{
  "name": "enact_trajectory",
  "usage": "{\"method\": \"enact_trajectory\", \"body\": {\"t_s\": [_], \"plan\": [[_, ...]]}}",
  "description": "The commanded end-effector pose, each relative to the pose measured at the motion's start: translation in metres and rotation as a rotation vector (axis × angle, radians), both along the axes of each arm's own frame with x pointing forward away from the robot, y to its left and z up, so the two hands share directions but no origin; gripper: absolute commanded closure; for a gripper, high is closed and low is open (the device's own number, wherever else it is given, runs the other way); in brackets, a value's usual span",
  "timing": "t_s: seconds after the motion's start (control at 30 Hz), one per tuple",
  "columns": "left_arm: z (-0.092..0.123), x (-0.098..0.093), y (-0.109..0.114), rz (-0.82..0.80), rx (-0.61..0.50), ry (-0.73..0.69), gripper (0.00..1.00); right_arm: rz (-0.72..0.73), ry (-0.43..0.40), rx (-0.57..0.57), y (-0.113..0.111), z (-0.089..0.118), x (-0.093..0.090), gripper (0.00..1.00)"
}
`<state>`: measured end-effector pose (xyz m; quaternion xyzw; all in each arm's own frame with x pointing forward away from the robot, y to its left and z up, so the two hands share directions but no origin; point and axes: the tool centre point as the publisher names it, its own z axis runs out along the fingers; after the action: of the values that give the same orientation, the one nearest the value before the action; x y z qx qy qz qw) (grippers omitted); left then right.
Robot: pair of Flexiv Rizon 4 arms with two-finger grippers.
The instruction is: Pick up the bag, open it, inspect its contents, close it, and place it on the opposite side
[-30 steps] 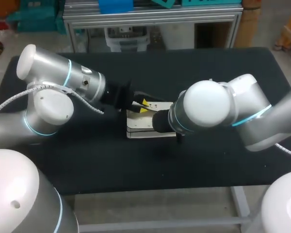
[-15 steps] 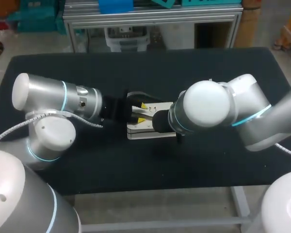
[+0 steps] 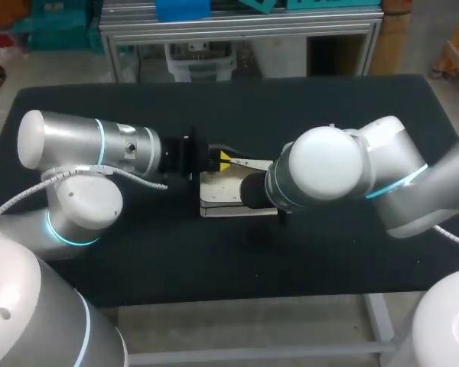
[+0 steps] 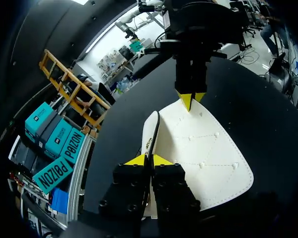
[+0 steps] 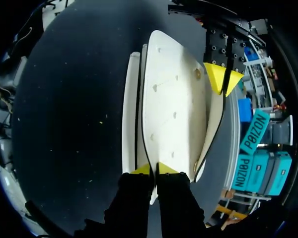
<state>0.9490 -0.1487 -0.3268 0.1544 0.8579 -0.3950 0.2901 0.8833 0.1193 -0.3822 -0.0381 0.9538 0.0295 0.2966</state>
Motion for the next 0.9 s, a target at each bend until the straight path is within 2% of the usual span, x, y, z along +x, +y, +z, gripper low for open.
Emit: {"method": "enact_trajectory", "body": {"t_s": [0.03, 0.2, 0.4, 0.43, 0.47, 0.5, 0.57, 0.7, 0.9], "plan": [[0.024, 0.027, 0.003, -0.062, 0.061, 0.173, 1.00, 0.000, -0.002, 0.001, 0.000, -0.004, -0.001, 1.00], [0.031, 0.038, 0.005, -0.069, 0.052, 0.251, 1.00, 0.000, -0.002, 0.001, 0.000, -0.004, -0.001, 1.00], [0.014, 0.026, 0.005, -0.097, 0.100, 0.253, 1.00, 0.000, -0.002, 0.001, 0.000, -0.004, -0.001, 1.00], [0.011, 0.024, 0.005, -0.104, 0.109, 0.252, 0.92, 0.000, -0.002, 0.001, 0.000, -0.004, -0.001, 1.00], [0.007, 0.022, 0.006, -0.109, 0.114, 0.256, 0.71, 0.000, -0.002, 0.001, 0.000, -0.004, -0.001, 1.00], [0.002, 0.021, 0.006, -0.097, 0.134, 0.237, 0.56, 0.000, -0.002, 0.001, 0.000, -0.004, -0.001, 1.00], [-0.002, 0.020, 0.006, -0.096, 0.141, 0.241, 0.47, 0.000, -0.002, 0.001, 0.000, -0.004, -0.001, 1.00], [-0.009, 0.019, 0.007, -0.071, 0.166, 0.201, 0.40, 0.000, -0.002, 0.001, 0.000, -0.004, -0.001, 1.00], [-0.019, 0.020, 0.002, -0.036, 0.195, 0.162, 0.42, 0.000, -0.002, 0.001, 0.000, -0.004, -0.001, 1.00]]}}
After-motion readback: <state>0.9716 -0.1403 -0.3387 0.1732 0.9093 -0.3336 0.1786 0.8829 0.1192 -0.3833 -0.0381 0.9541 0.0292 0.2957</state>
